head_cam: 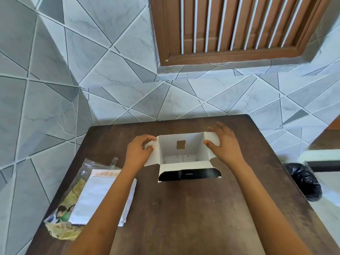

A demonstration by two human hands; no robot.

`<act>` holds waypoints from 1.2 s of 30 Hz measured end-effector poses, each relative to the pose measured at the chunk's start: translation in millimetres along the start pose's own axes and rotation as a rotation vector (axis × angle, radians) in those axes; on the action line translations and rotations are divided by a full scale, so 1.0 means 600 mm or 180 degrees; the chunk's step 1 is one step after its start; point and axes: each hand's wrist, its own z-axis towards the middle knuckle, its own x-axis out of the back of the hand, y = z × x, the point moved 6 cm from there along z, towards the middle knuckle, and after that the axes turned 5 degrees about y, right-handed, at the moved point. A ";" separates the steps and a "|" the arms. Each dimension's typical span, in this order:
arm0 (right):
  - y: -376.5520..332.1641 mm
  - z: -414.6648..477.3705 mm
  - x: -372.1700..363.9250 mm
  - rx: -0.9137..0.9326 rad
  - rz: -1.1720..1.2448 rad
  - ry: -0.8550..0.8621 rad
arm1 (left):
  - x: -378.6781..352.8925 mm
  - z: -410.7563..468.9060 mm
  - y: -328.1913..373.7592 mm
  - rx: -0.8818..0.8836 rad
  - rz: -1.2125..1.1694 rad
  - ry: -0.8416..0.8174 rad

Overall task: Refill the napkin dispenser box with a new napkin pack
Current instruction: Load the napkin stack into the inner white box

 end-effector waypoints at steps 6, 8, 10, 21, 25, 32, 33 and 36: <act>-0.017 -0.013 -0.030 0.0541 -0.0485 -0.0003 | -0.014 -0.010 0.021 -0.0382 0.0488 0.0051; -0.007 -0.022 -0.047 0.0114 -0.0004 -0.0552 | -0.022 -0.018 0.027 -0.0306 0.0303 -0.0294; 0.004 -0.034 -0.069 -0.0335 0.0492 -0.1201 | -0.035 -0.023 0.030 -0.0186 0.0214 -0.0750; 0.011 -0.066 -0.078 0.0106 0.1374 -0.0958 | -0.056 -0.032 -0.018 -0.0102 0.0226 -0.2042; 0.012 -0.068 -0.073 0.0457 0.1171 -0.1142 | -0.063 -0.023 -0.014 -0.0288 0.0312 -0.1632; 0.005 -0.061 -0.074 0.0139 0.1264 -0.0941 | -0.058 -0.024 -0.005 -0.0401 0.0181 -0.0874; 0.005 -0.061 -0.075 0.0102 0.1284 -0.0938 | -0.057 -0.024 -0.007 -0.0361 0.0144 -0.0821; 0.009 -0.065 -0.079 0.0076 0.1285 -0.0937 | -0.053 -0.025 -0.020 -0.0197 0.0053 -0.0790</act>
